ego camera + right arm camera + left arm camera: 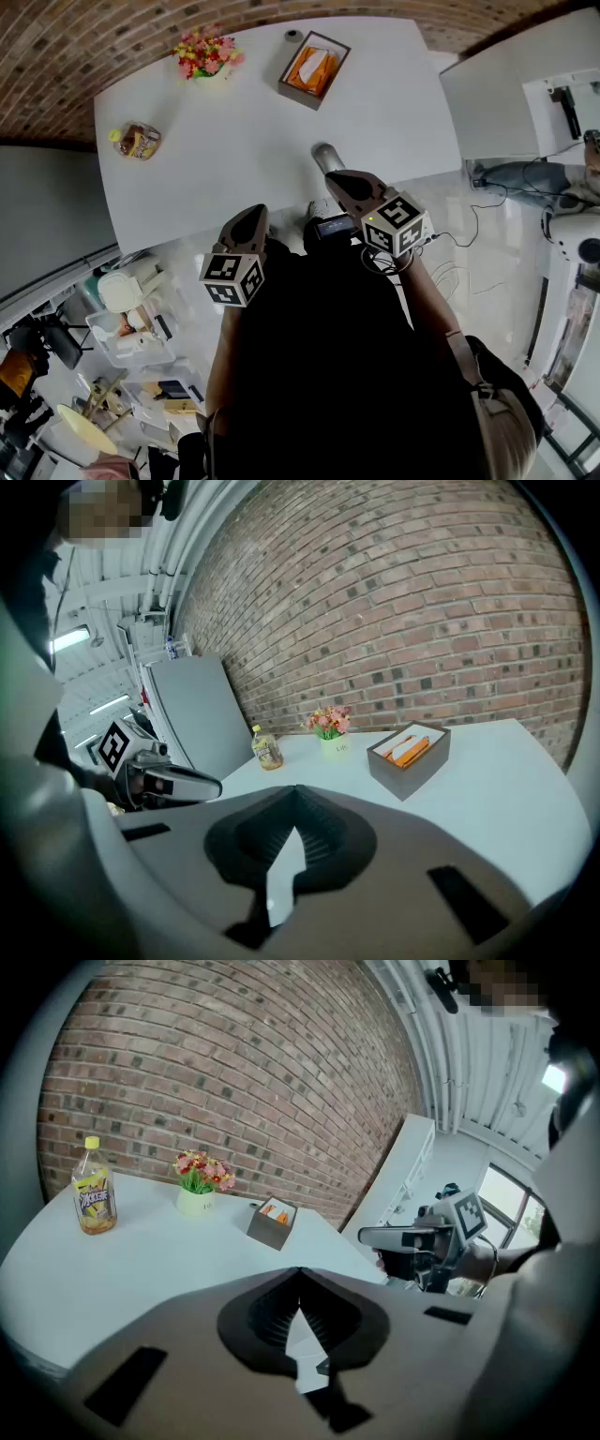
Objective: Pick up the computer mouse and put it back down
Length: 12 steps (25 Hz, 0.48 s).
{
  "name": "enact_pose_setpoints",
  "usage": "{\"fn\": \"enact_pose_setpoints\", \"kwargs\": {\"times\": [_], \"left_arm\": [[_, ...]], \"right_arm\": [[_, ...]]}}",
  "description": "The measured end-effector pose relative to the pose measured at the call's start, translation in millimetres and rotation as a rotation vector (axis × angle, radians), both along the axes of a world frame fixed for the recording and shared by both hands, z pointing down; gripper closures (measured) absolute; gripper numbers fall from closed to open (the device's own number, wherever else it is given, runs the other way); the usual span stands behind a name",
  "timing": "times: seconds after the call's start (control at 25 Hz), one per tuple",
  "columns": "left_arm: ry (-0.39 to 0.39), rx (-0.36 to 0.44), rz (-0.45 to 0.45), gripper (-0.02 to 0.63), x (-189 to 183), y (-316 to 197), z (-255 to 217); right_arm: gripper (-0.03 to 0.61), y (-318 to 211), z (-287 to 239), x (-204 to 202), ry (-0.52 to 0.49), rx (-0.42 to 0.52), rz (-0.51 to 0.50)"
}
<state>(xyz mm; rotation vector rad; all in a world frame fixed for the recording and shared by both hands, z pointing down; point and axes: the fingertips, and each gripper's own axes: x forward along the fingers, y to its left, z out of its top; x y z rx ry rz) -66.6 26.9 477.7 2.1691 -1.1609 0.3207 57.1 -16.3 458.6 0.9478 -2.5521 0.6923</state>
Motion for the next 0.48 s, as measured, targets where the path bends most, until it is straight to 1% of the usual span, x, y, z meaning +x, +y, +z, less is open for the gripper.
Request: {"fn": "enact_pose_setpoints", "kwargs": {"times": [0.24,0.48], "left_arm": [[-0.003,-0.004,-0.012,0.604,-0.1,-0.1,0.4],[-0.009,-0.007,-0.031,0.604,-0.3,2.5,0.4]], "right_arm": [[0.561,-7.8,8.4,8.0,0.001,-0.033,0.043],[0.561,-10.5,18.7,12.9,0.025,-0.051,0.045]]}}
